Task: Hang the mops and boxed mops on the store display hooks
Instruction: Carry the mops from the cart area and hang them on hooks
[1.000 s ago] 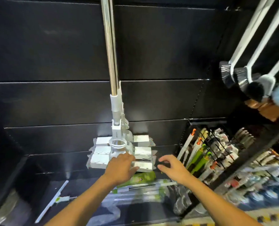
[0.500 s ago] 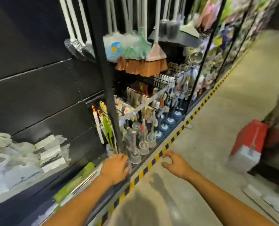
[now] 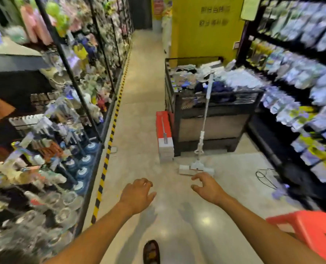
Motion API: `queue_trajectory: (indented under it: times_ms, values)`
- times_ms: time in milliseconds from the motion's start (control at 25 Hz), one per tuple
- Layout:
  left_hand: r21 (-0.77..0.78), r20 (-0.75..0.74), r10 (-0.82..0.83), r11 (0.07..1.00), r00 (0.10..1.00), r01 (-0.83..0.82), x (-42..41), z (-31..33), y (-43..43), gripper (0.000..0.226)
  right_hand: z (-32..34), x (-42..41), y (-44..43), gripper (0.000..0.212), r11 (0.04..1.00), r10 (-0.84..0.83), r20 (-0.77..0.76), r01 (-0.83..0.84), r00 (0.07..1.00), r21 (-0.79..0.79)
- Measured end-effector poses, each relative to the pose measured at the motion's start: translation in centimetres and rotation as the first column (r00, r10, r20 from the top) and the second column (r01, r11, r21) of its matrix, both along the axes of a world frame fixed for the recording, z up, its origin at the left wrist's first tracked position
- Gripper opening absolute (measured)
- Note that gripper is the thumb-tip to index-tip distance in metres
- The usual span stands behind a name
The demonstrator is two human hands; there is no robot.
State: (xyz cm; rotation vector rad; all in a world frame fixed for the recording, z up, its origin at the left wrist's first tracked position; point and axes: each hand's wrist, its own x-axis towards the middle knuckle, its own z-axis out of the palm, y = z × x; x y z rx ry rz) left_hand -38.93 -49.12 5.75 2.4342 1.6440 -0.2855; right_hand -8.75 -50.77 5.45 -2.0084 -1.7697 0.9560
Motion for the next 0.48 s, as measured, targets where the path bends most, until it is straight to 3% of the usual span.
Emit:
queue_trajectory:
  times_ms: [240, 480]
  values:
    - [-0.042, 0.075, -0.200, 0.978, 0.977, 0.203, 13.0, -1.7, 8.7, 0.056, -1.2, 11.0, 0.8, 0.033, 0.970, -0.237, 0.021, 0.238, 0.971, -0.055]
    - [-0.084, 0.155, -0.248, 0.961, 0.956, 0.263, 22.2, -3.3, 20.1, 0.054, -1.4, 17.6, 8.7, 0.028, 0.932, -0.352, 0.015, 0.351, 0.936, -0.090]
